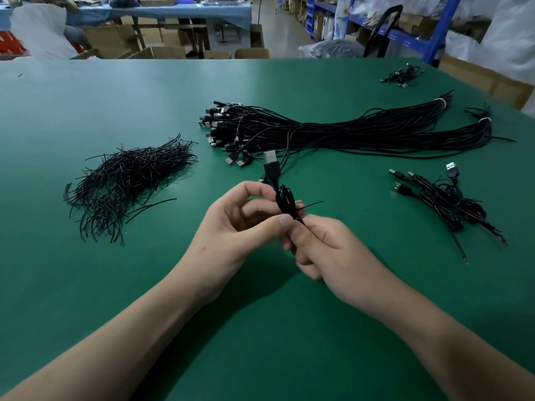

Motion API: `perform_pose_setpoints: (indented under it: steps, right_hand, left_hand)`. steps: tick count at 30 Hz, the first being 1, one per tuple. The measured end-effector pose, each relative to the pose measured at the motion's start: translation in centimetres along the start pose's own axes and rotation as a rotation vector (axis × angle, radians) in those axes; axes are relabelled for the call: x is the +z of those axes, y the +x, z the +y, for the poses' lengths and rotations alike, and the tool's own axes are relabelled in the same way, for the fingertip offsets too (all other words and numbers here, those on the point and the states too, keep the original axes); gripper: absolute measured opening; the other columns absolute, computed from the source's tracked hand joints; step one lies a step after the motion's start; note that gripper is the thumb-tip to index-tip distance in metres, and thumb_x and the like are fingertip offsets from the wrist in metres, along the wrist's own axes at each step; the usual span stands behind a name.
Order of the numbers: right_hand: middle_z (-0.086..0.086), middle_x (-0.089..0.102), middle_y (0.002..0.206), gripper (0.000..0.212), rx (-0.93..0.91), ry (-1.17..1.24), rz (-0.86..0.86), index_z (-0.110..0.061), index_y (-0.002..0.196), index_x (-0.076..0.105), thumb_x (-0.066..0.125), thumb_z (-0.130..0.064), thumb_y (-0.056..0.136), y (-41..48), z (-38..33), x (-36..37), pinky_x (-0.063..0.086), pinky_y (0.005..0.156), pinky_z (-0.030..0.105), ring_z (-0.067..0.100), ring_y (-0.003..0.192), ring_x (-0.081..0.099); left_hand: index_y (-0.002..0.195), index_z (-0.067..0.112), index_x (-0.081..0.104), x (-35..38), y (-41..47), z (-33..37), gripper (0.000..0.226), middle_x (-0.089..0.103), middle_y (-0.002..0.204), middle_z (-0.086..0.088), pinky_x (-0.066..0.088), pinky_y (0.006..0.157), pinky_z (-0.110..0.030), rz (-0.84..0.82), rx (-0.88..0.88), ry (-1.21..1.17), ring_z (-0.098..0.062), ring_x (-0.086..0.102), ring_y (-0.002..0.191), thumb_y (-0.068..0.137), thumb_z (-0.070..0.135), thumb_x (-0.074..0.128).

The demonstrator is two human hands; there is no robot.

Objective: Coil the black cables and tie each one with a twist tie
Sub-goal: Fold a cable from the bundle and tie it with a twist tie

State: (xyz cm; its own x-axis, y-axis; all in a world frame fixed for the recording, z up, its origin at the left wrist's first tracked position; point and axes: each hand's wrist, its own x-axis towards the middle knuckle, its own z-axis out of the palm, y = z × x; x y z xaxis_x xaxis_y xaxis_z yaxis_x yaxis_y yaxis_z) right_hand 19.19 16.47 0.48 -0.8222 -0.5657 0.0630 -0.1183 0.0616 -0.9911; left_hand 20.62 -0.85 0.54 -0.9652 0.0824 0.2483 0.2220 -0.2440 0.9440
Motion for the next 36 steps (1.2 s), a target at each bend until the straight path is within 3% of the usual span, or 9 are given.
perform_pose_setpoints:
  steps: [3, 6, 10, 13, 15, 18, 23, 28, 36]
  right_hand:
    - [-0.010, 0.026, 0.056, 0.032, 0.083, 0.234, -0.143, -0.026, 0.075, 0.059, 0.051, -0.050, 0.094, -0.2, -0.5, -0.4, 0.021, 0.042, 0.015, 0.007, 0.044, 0.021]
    - [-0.009, 0.025, 0.061, 0.031, 0.148, 0.384, -0.277, -0.026, 0.078, 0.059, 0.048, -0.045, 0.099, -0.4, -0.8, -1.0, 0.021, 0.043, 0.016, 0.007, 0.045, 0.020]
    - [-0.009, 0.024, 0.062, 0.031, 0.190, 0.474, -0.318, -0.025, 0.079, 0.057, 0.045, -0.043, 0.101, -0.4, -1.0, -1.4, 0.020, 0.044, 0.019, 0.006, 0.045, 0.020]
    - [-0.008, 0.023, 0.063, 0.031, 0.209, 0.505, -0.335, -0.024, 0.080, 0.056, 0.045, -0.043, 0.102, -0.4, -0.8, -1.4, 0.019, 0.044, 0.020, 0.005, 0.045, 0.020]
    - [-0.009, 0.023, 0.063, 0.031, 0.219, 0.519, -0.352, -0.024, 0.079, 0.056, 0.045, -0.042, 0.102, -0.4, -0.8, -1.3, 0.018, 0.045, 0.020, 0.005, 0.045, 0.020]
    - [-0.010, 0.024, 0.062, 0.031, 0.234, 0.548, -0.387, -0.024, 0.079, 0.055, 0.046, -0.042, 0.102, -0.4, -0.9, -1.2, 0.016, 0.045, 0.022, 0.004, 0.044, 0.020]
    - [-0.011, 0.025, 0.061, 0.030, 0.248, 0.600, -0.435, -0.023, 0.079, 0.055, 0.046, -0.042, 0.101, -0.6, -1.0, -1.2, 0.017, 0.044, 0.020, 0.003, 0.043, 0.021]
    - [-0.011, 0.026, 0.061, 0.031, 0.249, 0.641, -0.445, -0.023, 0.080, 0.056, 0.046, -0.042, 0.101, -0.5, -0.8, -1.2, 0.018, 0.043, 0.019, 0.002, 0.043, 0.022]
    - [-0.011, 0.026, 0.061, 0.031, 0.234, 0.616, -0.416, -0.024, 0.081, 0.057, 0.045, -0.043, 0.102, -0.3, -0.5, -1.3, 0.021, 0.043, 0.018, 0.002, 0.043, 0.022]
  left_hand:
    - [0.108, -0.003, 0.057, -0.2, 0.0, 0.1, 0.030, 0.073, 0.095, -0.021, 0.054, 0.077, -0.027, -0.035, -0.016, 0.007, -0.017, 0.071, 0.075, 0.085, 0.005, 0.075]
    - [0.112, -0.002, 0.062, -0.4, 0.0, 0.3, 0.037, 0.073, 0.095, -0.017, 0.052, 0.090, -0.029, -0.071, -0.049, -0.007, -0.021, 0.071, 0.093, 0.081, 0.010, 0.078]
    - [0.122, -0.008, 0.057, -0.4, 0.1, 0.4, 0.041, 0.076, 0.093, -0.010, 0.050, 0.100, -0.033, -0.060, -0.090, -0.013, -0.021, 0.070, 0.094, 0.084, 0.005, 0.066]
    - [0.111, 0.005, 0.066, -0.3, -0.1, 0.5, 0.027, 0.076, 0.092, -0.007, 0.050, 0.101, -0.034, -0.058, -0.095, -0.002, -0.024, 0.069, 0.098, 0.084, 0.007, 0.067]
    - [0.101, 0.015, 0.071, -0.3, -0.1, 0.5, 0.019, 0.076, 0.093, -0.008, 0.049, 0.107, -0.040, -0.066, -0.098, -0.011, -0.037, 0.066, 0.109, 0.083, 0.008, 0.072]
    - [0.095, 0.022, 0.073, -0.2, -0.2, 0.5, 0.022, 0.077, 0.098, -0.008, 0.047, 0.110, -0.041, -0.096, -0.108, -0.064, -0.044, 0.058, 0.125, 0.078, 0.014, 0.083]
    - [0.097, 0.018, 0.070, 0.0, -0.2, 0.5, 0.032, 0.077, 0.092, -0.010, 0.048, 0.107, -0.037, -0.130, -0.110, -0.150, -0.031, 0.064, 0.123, 0.072, 0.031, 0.086]
    - [0.109, 0.011, 0.058, 0.1, -0.2, 0.4, 0.040, 0.077, 0.086, -0.008, 0.052, 0.097, -0.031, -0.073, -0.080, -0.129, -0.029, 0.070, 0.112, 0.074, 0.013, 0.076]
    - [0.101, 0.027, 0.071, 0.1, 0.0, 0.5, 0.031, 0.075, 0.084, -0.011, 0.053, 0.096, -0.031, -0.081, -0.047, -0.123, -0.028, 0.071, 0.107, 0.074, 0.012, 0.078]
